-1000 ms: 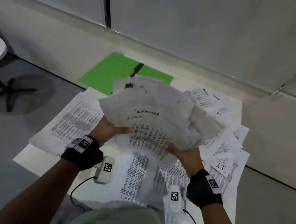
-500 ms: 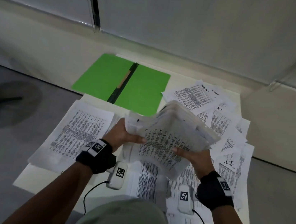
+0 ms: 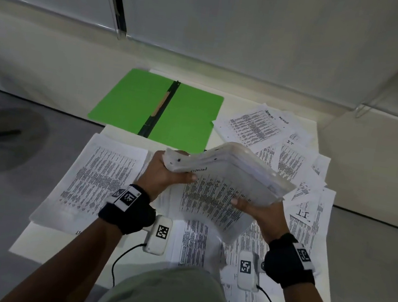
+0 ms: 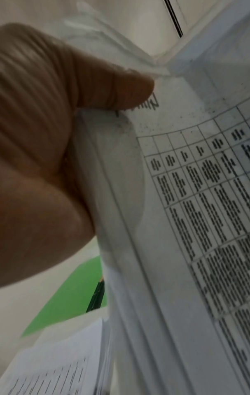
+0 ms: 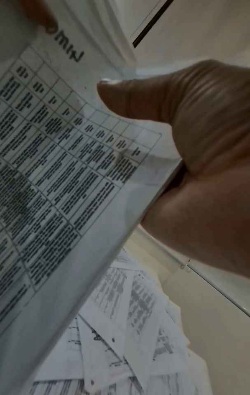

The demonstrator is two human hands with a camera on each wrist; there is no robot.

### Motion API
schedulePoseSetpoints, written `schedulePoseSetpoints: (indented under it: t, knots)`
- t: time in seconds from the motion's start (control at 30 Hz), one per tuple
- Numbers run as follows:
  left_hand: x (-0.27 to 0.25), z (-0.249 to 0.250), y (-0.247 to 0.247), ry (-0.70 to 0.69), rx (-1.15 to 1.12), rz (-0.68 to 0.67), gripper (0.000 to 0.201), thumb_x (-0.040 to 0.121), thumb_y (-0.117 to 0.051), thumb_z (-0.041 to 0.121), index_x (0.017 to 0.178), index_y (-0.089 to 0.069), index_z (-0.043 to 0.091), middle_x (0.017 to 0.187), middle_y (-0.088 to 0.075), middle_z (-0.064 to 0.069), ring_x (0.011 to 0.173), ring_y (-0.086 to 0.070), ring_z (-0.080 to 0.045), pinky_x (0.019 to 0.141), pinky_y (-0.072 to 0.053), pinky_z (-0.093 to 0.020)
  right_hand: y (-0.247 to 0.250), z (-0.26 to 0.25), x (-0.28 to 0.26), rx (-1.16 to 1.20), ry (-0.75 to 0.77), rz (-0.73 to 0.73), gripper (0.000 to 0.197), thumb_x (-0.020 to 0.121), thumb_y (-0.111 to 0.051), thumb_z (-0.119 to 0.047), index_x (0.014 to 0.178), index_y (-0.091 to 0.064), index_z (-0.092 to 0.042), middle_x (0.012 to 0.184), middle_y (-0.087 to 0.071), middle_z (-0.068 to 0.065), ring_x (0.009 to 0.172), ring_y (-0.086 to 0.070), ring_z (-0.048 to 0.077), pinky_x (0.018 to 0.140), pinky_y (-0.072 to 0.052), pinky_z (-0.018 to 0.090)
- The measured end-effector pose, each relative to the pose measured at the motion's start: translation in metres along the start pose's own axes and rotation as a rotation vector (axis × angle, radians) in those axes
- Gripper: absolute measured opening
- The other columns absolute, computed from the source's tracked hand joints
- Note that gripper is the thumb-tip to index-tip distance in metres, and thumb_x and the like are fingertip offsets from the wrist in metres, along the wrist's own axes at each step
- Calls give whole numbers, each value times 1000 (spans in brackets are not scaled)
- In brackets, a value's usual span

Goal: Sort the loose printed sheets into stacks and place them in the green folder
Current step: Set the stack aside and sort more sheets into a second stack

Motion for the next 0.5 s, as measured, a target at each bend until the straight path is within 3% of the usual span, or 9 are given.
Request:
schedulePoseSetpoints:
  t: [0.07, 0.13, 0.23, 0.37, 0.5]
  knots:
    - [2, 5, 6, -33, -18, 62, 44, 53, -83, 12, 95, -70, 2, 91, -76, -4, 87, -72, -21, 72, -56, -29, 3, -8, -2, 23, 39, 24, 75, 49, -90, -3, 117, -60, -9, 111, -72, 8, 105, -69, 23, 89, -56, 44]
    - [2, 2, 13, -23, -31, 100, 37, 56, -83, 10, 92, -74, 14, 92, -76, -5, 89, -72, -23, 74, -57, -32, 3, -14, -4, 45, 63, 6, 60, 52, -82, 2, 108, -64, -8, 98, -76, 3, 94, -72, 18, 81, -59, 36]
    - [-3, -15, 7, 69, 26, 47, 35, 55, -86, 8, 86, -78, 22, 90, -77, -3, 87, -73, -19, 75, -57, -30, -10, -2, -8, -10, 6, -65, 62, 52, -85, -8, 109, -61, -16, 100, -74, 6, 97, -70, 16, 86, -58, 42]
    - [-5, -24, 8, 94, 38, 116, 31, 62, -82, -4, 85, -78, 16, 89, -77, -5, 87, -72, -19, 80, -55, -35, -13, 11, -6, -61, -10, -28, 64, 64, -84, -6, 119, -56, -19, 110, -69, 3, 105, -67, 15, 92, -55, 43]
    - [-4, 0, 8, 22, -22, 164, 37, 66, -75, -11, 96, -71, 12, 93, -76, -7, 92, -71, -25, 78, -57, -37, -12, -15, -4, -35, 89, 20, 51, 71, -79, 2, 109, -60, -26, 108, -71, 4, 103, -67, 14, 88, -56, 35]
Point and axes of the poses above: each hand's wrist, its own x-axis towards the middle knuckle, its own y-axis out of the back of the hand, z = x × y, the point moved 9 cm from there along x, towards the middle knuckle
